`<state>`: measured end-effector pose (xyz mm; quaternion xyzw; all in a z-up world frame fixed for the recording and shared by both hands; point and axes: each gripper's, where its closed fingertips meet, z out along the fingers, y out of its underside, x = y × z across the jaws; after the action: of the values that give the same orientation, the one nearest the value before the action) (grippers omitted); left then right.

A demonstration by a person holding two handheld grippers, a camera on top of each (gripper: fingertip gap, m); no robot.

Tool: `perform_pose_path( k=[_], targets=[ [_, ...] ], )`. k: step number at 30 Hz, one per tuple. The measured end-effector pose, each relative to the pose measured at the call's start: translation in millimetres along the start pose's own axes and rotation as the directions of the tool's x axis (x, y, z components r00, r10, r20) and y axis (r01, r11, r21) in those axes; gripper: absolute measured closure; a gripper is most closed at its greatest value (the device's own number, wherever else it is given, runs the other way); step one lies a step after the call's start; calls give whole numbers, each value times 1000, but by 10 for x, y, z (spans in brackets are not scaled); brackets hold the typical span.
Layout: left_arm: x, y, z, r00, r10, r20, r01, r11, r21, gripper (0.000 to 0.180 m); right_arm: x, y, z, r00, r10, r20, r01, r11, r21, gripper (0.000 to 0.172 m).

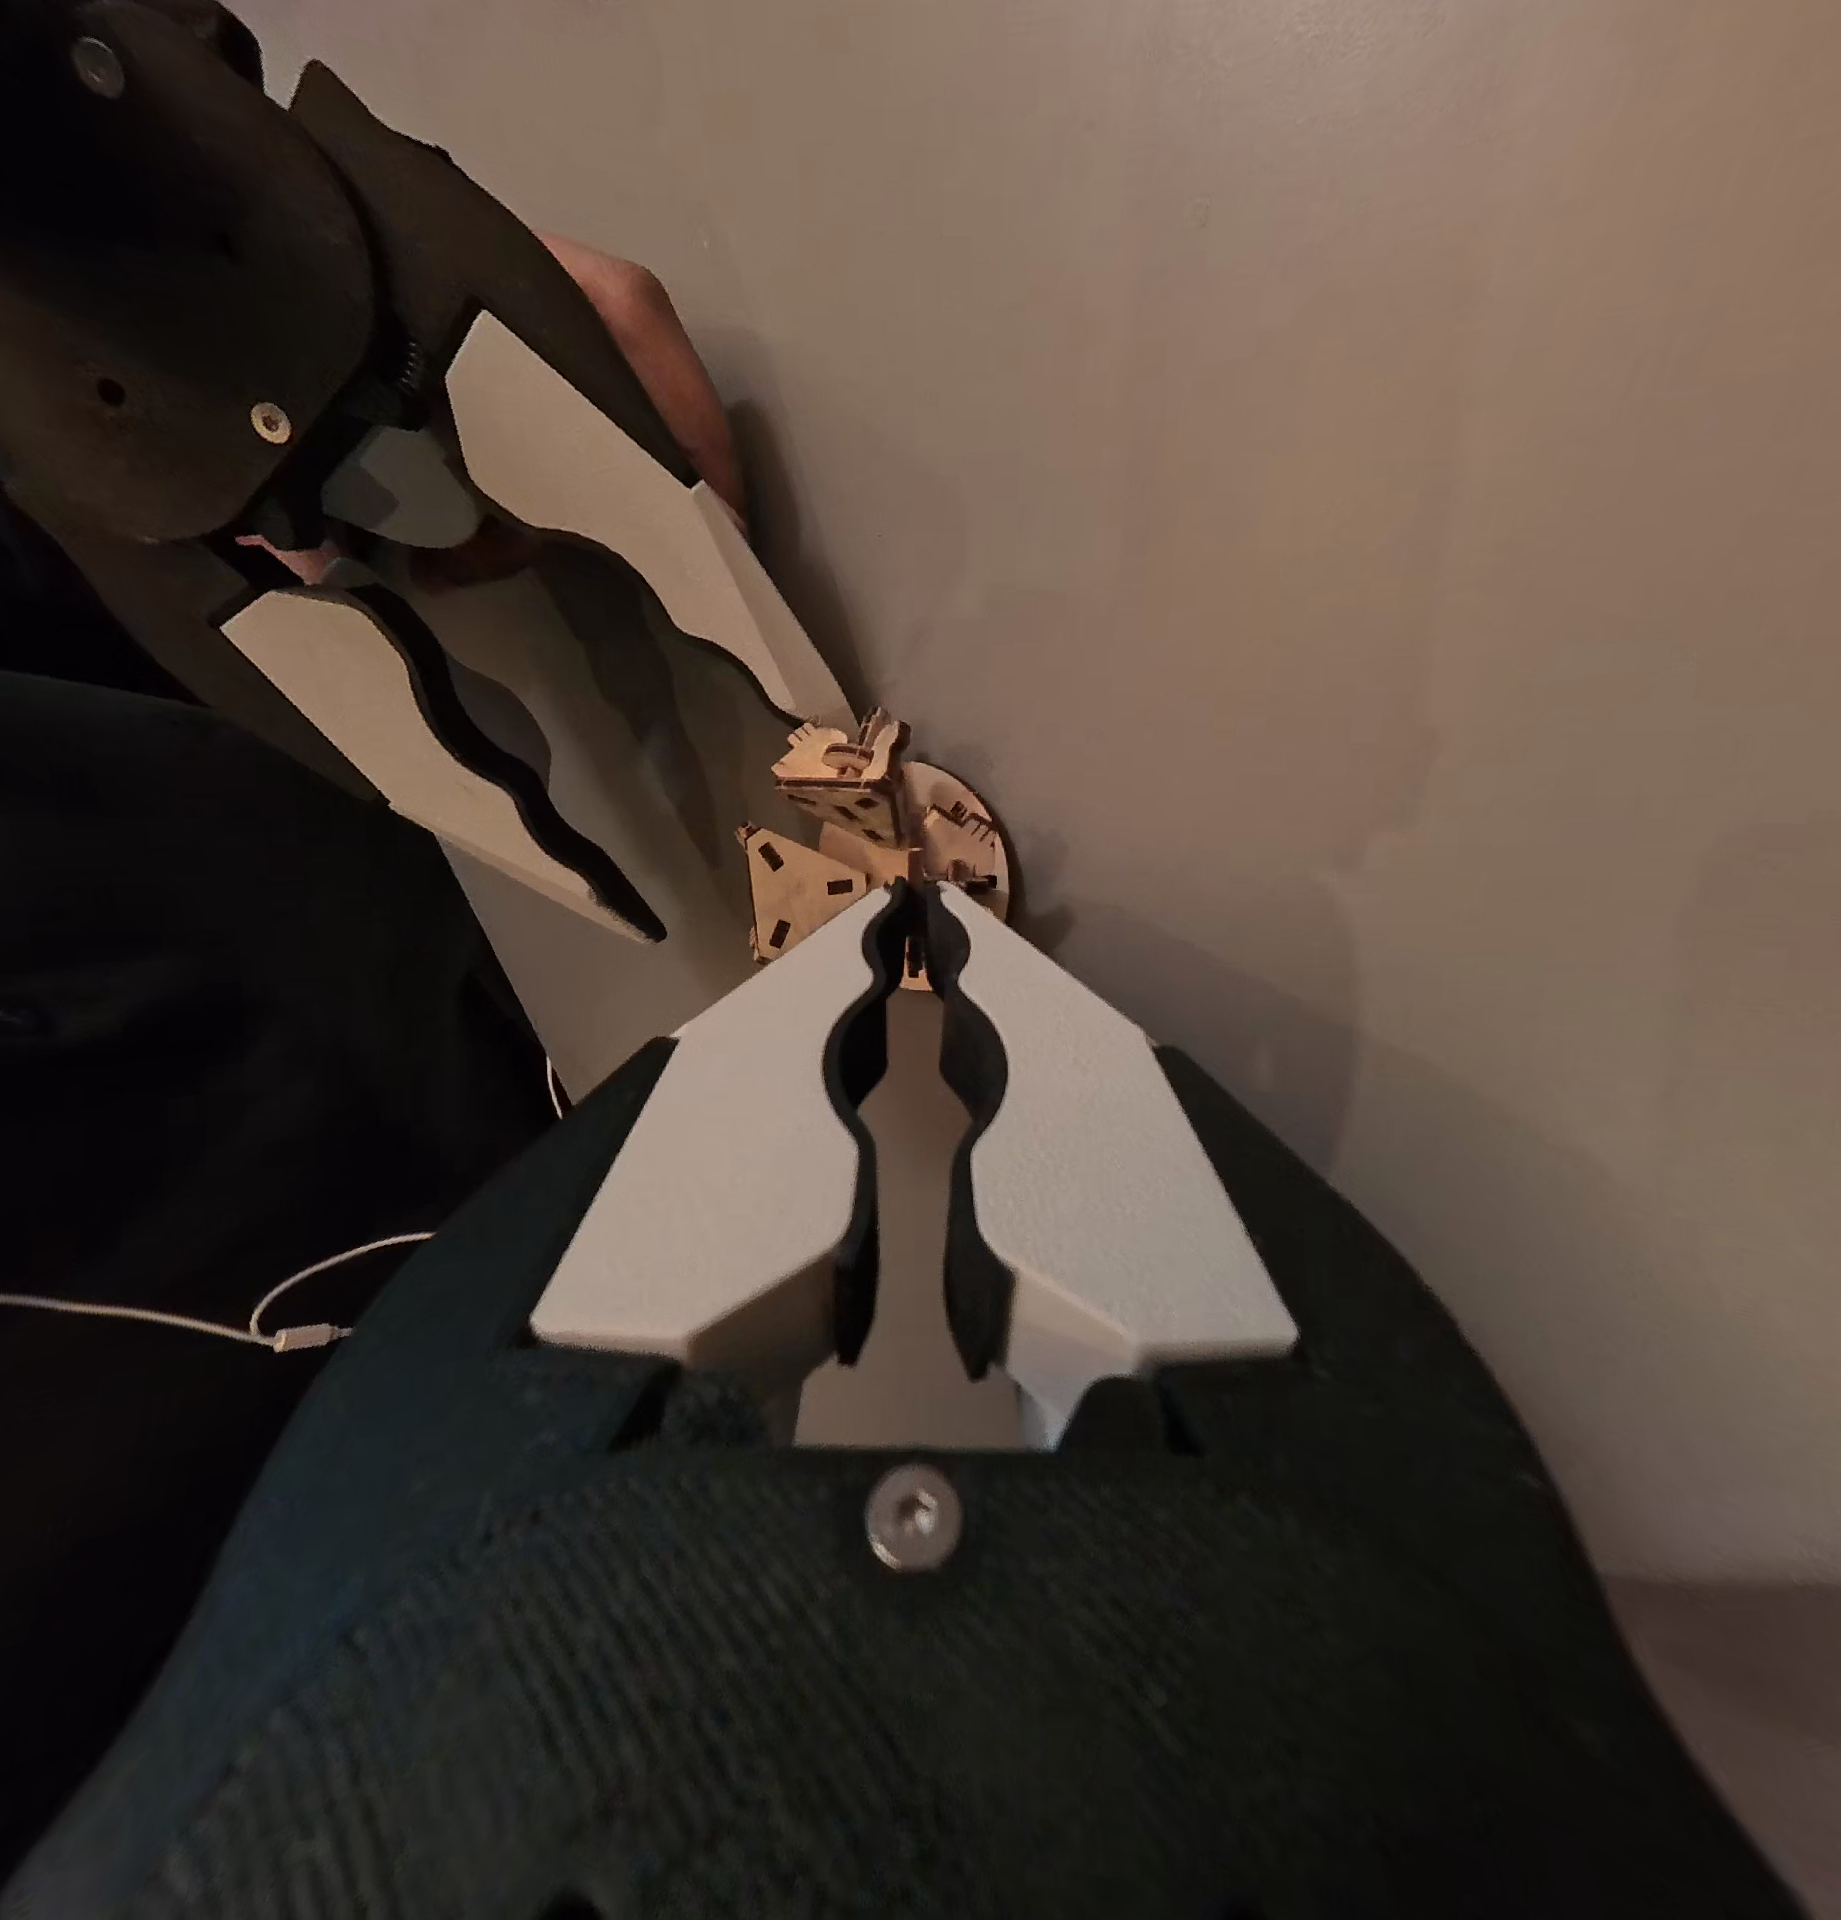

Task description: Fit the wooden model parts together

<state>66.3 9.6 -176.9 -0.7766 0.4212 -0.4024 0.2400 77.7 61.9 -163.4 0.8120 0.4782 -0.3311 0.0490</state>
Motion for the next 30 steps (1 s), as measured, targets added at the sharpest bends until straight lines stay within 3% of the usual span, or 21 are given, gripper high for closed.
perform_pose_path(
  k=[16, 20, 30],
  targets=[
    [27, 24, 14, 1000, 22, 2, -22, 1000, -17, 119, -19, -2, -5, 1000, 5, 2, -5, 998, 57, 172],
    [188, 73, 68, 997, 41, -68, -44, 998, -46, 126, -51, 107, -15, 999, 7, 31, -9, 998, 57, 171],
    [312, 183, 3, 989, 37, -144, -50, 995, -87, 126, -87, 304, -19, 980, -201, 2, 201, 978, -62, 171]
  ],
)
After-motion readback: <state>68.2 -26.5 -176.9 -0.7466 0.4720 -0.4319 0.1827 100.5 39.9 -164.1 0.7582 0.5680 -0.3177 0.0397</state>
